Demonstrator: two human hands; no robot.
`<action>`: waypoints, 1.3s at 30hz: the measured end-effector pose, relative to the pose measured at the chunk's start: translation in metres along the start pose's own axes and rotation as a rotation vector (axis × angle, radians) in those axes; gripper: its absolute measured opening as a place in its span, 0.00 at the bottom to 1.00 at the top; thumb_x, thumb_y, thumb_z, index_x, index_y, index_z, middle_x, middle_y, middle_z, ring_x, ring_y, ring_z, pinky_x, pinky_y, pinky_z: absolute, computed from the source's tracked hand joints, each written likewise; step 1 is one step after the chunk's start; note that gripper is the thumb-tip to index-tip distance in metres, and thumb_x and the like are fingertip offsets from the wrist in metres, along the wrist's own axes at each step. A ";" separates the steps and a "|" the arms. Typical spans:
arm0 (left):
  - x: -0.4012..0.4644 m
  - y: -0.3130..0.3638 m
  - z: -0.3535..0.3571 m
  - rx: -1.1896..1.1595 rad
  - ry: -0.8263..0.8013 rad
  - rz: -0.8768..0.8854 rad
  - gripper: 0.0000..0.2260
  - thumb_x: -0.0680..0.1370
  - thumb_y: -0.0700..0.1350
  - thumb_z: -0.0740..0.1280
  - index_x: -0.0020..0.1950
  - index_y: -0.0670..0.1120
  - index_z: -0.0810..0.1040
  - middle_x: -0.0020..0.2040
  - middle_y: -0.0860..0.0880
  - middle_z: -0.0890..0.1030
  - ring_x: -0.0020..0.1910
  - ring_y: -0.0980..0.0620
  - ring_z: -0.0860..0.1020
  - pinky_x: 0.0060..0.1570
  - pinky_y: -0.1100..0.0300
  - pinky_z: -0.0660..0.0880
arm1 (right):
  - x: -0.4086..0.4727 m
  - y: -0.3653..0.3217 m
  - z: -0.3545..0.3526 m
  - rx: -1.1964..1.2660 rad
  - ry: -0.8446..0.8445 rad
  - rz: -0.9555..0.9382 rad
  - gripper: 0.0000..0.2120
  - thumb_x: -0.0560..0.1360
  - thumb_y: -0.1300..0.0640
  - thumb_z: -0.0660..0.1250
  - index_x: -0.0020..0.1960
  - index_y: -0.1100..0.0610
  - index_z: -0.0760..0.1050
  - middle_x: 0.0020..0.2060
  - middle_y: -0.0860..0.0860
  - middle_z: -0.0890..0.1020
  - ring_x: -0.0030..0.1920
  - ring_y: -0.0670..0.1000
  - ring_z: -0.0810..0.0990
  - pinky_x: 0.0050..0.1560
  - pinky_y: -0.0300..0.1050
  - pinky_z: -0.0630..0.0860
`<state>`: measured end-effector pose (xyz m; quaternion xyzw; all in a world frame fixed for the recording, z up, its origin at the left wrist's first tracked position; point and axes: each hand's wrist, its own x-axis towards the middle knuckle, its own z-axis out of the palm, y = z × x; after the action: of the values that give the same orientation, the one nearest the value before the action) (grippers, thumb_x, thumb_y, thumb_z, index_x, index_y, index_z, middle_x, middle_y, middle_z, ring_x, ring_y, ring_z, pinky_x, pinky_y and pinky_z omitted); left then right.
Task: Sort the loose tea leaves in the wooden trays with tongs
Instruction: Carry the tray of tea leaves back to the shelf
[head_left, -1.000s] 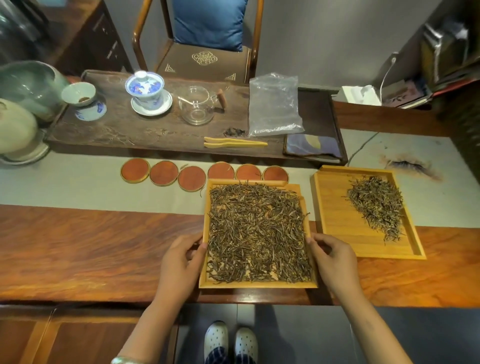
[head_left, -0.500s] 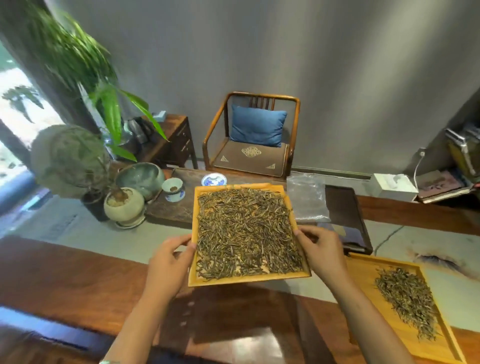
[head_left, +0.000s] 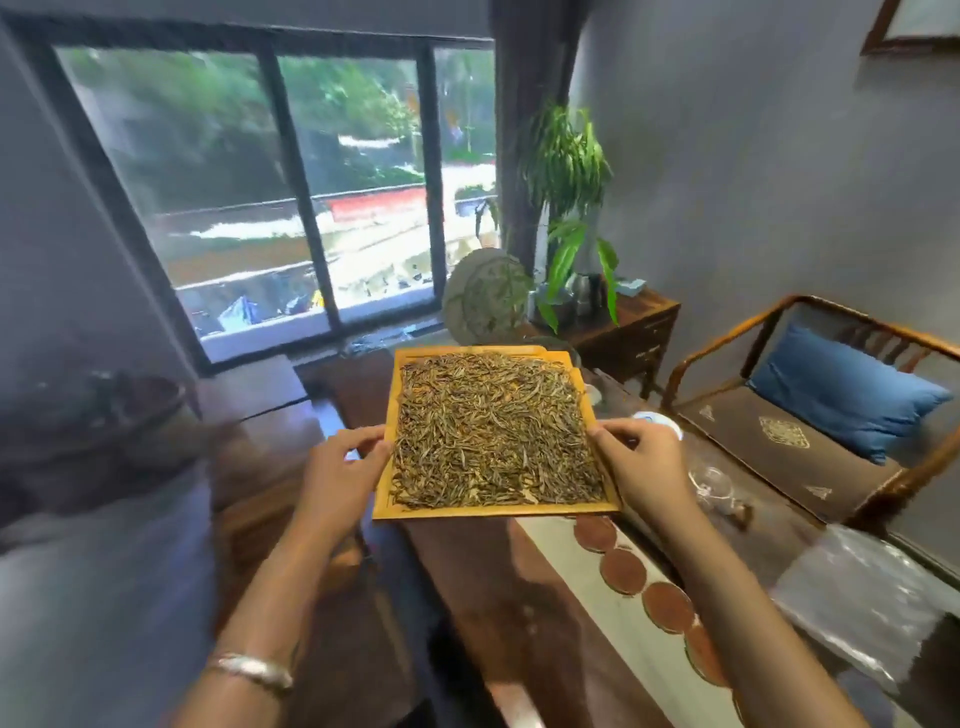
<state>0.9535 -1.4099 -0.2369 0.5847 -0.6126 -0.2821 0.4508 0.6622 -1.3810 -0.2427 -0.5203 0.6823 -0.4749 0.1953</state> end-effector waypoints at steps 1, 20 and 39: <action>-0.013 -0.001 -0.015 0.001 0.043 -0.022 0.08 0.76 0.37 0.68 0.52 0.44 0.83 0.41 0.54 0.82 0.34 0.70 0.77 0.35 0.79 0.70 | -0.002 -0.008 0.008 0.013 -0.053 -0.033 0.07 0.74 0.56 0.68 0.44 0.56 0.85 0.37 0.48 0.85 0.40 0.48 0.82 0.45 0.53 0.79; -0.434 -0.039 -0.368 0.176 1.056 -0.498 0.09 0.77 0.43 0.68 0.55 0.45 0.83 0.46 0.52 0.85 0.45 0.55 0.82 0.48 0.58 0.79 | -0.338 -0.275 0.234 0.340 -0.989 -0.590 0.11 0.73 0.52 0.69 0.32 0.46 0.82 0.25 0.39 0.80 0.27 0.37 0.76 0.30 0.40 0.73; -0.857 -0.009 -0.521 0.440 1.794 -0.835 0.06 0.77 0.43 0.68 0.49 0.48 0.85 0.37 0.59 0.82 0.38 0.66 0.78 0.33 0.77 0.69 | -0.846 -0.446 0.300 0.474 -1.790 -0.925 0.07 0.74 0.53 0.68 0.39 0.50 0.83 0.33 0.44 0.83 0.38 0.44 0.81 0.39 0.44 0.80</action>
<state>1.3398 -0.4853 -0.2091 0.8184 0.1669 0.2453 0.4921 1.4479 -0.7600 -0.1978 -0.8425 -0.0903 -0.0651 0.5270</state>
